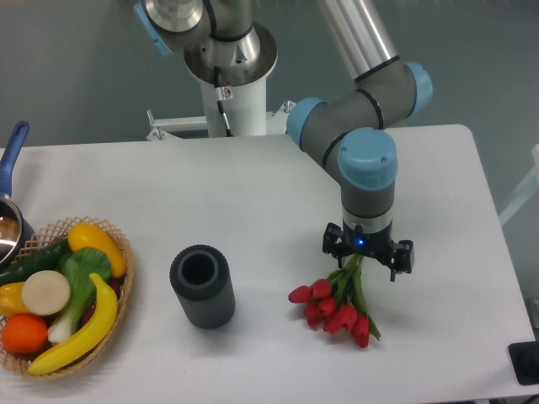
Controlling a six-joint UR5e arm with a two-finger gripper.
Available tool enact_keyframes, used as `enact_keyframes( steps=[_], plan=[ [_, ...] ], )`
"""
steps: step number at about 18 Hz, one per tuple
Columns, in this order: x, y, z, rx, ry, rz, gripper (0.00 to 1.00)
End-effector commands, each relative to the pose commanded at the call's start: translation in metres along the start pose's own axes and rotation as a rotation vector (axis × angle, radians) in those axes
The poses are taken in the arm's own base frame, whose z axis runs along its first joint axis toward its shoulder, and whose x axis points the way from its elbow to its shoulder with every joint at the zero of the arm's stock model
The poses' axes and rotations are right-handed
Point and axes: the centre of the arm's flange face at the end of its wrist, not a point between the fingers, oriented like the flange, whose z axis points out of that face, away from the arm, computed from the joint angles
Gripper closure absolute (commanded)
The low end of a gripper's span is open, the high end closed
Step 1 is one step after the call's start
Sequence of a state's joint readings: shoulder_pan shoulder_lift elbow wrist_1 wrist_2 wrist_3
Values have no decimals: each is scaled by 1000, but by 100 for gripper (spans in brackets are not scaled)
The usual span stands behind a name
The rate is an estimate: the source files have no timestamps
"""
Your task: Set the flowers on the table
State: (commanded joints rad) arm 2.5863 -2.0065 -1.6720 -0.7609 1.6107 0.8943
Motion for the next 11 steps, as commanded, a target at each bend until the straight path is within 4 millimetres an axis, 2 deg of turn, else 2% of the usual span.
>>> enact_keyframes(
  steps=[1, 3, 6, 11],
  plan=[
    [0, 2, -5, 3, -3, 0, 0],
    [1, 9, -4, -4, -1, -4, 0],
    [-8, 29, -5, -33, -18, -29, 0],
    [-7, 27, 11, -67, -17, -2, 0]
  ],
)
